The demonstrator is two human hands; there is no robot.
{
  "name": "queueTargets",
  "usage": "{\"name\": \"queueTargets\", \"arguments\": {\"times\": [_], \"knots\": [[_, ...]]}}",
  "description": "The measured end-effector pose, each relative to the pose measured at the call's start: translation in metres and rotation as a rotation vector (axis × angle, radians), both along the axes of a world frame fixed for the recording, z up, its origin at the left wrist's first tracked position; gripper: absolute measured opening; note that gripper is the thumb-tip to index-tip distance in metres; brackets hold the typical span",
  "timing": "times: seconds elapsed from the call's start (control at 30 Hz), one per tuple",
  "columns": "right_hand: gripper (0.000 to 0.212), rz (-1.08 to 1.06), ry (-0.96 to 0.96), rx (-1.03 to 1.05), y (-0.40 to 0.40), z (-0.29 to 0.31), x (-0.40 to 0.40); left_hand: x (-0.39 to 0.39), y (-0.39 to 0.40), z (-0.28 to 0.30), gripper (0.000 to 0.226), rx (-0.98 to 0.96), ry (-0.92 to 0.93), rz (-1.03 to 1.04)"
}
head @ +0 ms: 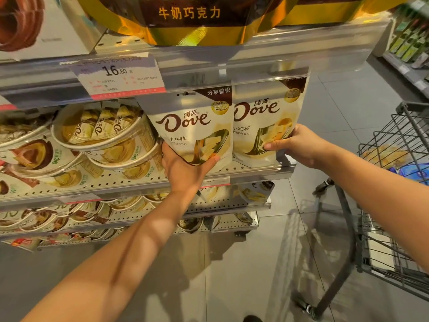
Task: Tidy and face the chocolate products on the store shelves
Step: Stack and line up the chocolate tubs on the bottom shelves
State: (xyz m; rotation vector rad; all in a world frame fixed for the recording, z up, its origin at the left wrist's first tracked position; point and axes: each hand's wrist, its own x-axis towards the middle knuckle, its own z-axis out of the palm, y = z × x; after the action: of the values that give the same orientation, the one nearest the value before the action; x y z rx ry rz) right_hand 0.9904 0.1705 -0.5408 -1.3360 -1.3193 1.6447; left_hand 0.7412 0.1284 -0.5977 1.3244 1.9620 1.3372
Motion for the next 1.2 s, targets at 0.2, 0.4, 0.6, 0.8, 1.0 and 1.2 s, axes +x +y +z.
{"name": "queueTargets", "arguments": {"times": [0.2, 0.4, 0.6, 0.8, 1.0, 1.2], "knots": [[0.048, -0.036, -0.02, 0.021, -0.003, -0.003, -0.001, 0.002, -0.003, 0.006, 0.122, 0.004, 0.003, -0.029], [0.064, -0.193, -0.127, 0.1, -0.019, -0.013, -0.005, -0.01, -0.01, 0.001, 0.118, 0.035, -0.109, -0.151], [0.076, -0.396, -0.212, 0.18, -0.038, -0.018, -0.015, -0.021, -0.013, 0.001, 0.106, 0.063, -0.097, -0.187], [0.075, -0.434, -0.227, 0.239, -0.052, -0.024, -0.025, -0.016, -0.011, 0.0, 0.118, 0.064, -0.024, -0.158], [0.076, -0.652, -0.432, 0.523, -0.087, -0.041, -0.034, -0.021, -0.04, -0.006, 0.112, 0.1, 0.003, -0.169], [0.042, -0.662, -0.404, 0.736, -0.13, -0.118, -0.041, -0.03, -0.084, -0.06, 0.042, 0.348, 0.256, -0.266]]}}
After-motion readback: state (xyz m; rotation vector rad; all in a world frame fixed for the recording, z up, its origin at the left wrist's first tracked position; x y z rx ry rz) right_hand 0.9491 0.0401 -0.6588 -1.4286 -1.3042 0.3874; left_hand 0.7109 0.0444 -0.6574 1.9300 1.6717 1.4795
